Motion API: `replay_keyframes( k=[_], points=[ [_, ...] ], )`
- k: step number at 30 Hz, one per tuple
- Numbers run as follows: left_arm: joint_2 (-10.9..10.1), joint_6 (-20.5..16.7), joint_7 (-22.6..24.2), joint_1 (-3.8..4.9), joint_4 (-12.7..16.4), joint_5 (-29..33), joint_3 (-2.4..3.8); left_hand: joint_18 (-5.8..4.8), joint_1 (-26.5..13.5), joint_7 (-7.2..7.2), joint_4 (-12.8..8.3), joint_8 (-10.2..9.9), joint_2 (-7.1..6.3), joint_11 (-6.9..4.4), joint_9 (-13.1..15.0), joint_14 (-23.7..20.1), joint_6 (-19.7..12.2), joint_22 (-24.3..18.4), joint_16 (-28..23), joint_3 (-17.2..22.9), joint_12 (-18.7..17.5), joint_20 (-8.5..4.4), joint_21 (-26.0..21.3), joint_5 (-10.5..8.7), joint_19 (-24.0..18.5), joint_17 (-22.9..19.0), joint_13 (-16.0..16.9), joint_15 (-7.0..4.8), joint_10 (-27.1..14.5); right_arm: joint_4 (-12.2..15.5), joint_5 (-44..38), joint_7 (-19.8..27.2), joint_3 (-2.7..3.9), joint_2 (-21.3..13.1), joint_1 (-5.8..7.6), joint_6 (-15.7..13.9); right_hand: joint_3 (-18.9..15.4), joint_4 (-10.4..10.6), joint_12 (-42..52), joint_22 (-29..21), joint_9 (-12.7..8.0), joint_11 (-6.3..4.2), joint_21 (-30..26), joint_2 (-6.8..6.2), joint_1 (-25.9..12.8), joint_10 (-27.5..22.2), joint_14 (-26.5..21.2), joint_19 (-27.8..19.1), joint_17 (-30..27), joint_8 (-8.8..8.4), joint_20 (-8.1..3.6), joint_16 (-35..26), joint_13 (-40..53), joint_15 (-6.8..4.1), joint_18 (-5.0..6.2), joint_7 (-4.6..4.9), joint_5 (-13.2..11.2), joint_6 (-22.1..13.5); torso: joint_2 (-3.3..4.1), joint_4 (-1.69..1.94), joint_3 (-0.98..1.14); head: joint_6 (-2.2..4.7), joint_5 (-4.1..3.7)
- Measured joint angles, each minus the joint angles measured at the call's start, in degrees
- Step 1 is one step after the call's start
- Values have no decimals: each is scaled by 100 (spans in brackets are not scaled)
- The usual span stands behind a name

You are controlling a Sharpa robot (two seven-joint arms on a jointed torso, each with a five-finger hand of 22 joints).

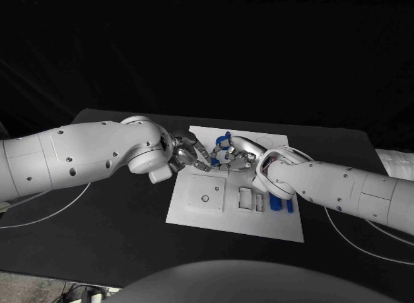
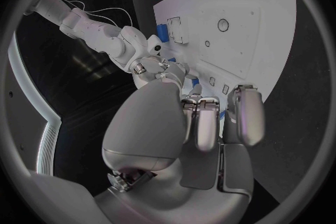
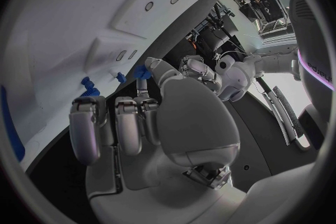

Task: Assemble the parts on the task board

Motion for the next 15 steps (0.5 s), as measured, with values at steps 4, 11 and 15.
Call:
replay_keyframes(
  k=[4,11,15],
  points=[
    [-3,35,-72,-2,-12,0,0,1,0,130,0,44,0,132,-78,2,76,0,0,0,-44,81,-30,0,-16,3,0,85,9,0,-6,11,1,-5,0,-13,0,0,0,0,-1,0,0,0,0,0,0,0,0,-2,0,0,0,0,0,6,0,-7,-1,0,1,0,3],
    [-14,53,-171,-9,-20,-21,0,0,0,176,-16,67,0,183,-118,-11,122,0,0,-16,-50,113,-64,0,-37,3,0,128,0,-3,-8,32,1,-21,-4,-47,0,0,0,-1,2,0,0,0,0,0,21,0,0,-13,0,0,0,21,0,0,-1,-17,-1,-4,-1,0,-5],
    [-5,62,-207,-18,-42,-39,0,-1,0,176,-16,67,0,184,-154,6,122,-1,0,-16,-54,130,-85,0,-48,3,0,153,0,-5,-8,50,1,-22,-5,-73,0,0,0,-1,3,0,0,0,0,0,21,0,0,-23,0,0,0,21,0,5,-1,-23,-1,-6,-1,0,-6]
  ],
)
